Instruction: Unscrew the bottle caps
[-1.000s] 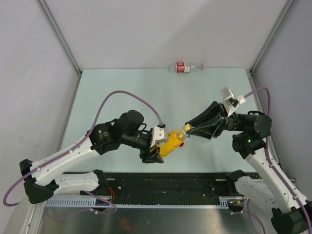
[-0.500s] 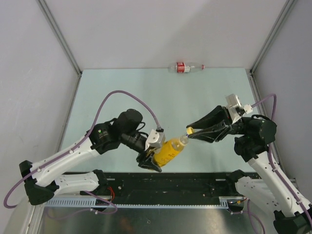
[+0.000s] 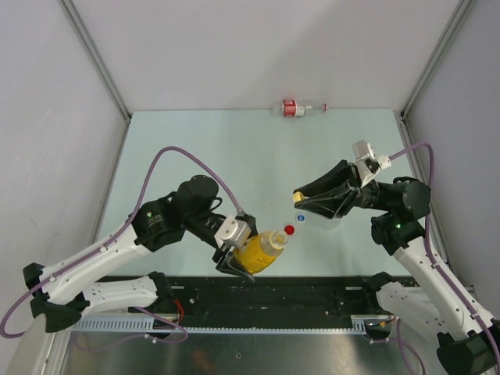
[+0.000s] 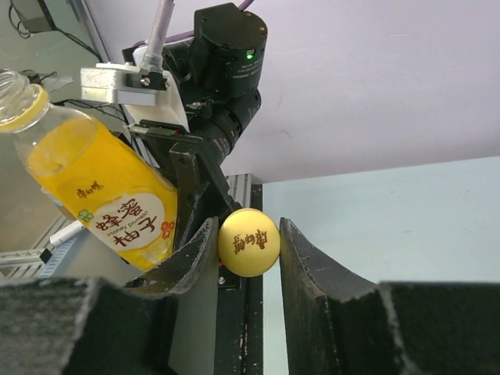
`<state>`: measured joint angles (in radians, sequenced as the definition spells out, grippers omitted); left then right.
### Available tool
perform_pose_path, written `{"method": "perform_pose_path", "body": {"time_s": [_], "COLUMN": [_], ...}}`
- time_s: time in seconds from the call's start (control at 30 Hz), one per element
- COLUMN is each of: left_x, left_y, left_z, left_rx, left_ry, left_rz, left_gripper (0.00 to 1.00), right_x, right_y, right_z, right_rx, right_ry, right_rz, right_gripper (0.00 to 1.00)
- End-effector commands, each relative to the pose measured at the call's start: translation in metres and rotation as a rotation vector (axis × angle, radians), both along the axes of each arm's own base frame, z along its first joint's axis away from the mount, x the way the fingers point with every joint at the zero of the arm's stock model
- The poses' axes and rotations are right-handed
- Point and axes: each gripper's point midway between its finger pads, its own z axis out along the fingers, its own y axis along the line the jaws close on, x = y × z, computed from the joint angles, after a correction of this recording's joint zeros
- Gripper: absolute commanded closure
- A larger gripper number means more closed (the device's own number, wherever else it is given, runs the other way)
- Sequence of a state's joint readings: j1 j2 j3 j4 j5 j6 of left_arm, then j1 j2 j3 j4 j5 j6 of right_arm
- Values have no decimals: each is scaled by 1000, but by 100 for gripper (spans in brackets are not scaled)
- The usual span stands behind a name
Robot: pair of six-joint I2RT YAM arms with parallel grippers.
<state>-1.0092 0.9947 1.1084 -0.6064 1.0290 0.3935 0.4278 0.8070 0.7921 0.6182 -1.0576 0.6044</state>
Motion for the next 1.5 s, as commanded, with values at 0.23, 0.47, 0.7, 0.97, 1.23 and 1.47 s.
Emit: {"method": "perform_pose_path", "body": {"time_s": [0.23, 0.47, 0.7, 0.97, 1.23, 1.47], "left_x": [37, 75, 118, 160, 170, 169], "left_y": [-15, -19, -17, -9, -6, -5], "left_z": [0, -7, -17, -33, -36, -36], "left_rx": [11, 64, 116, 196, 210, 205], "left_ry": [-96, -156, -189, -223, -226, -227], "left_rz": [175, 381, 624, 857, 914, 912], "left_gripper": [100, 100, 100, 100, 100, 100], "right_x": [41, 86, 120, 134, 150, 150], "right_y": [9, 14, 15, 28, 15, 17], "right_z": [-29, -76, -131, -195, -248, -254], "right_rx": [-59, -165, -303, -481, -634, -645], "right_ry": [105, 239, 353, 423, 514, 525], "right_rz": [-151, -312, -450, -519, -652, -645], "right_gripper": [97, 98, 100, 99, 84, 57]}}
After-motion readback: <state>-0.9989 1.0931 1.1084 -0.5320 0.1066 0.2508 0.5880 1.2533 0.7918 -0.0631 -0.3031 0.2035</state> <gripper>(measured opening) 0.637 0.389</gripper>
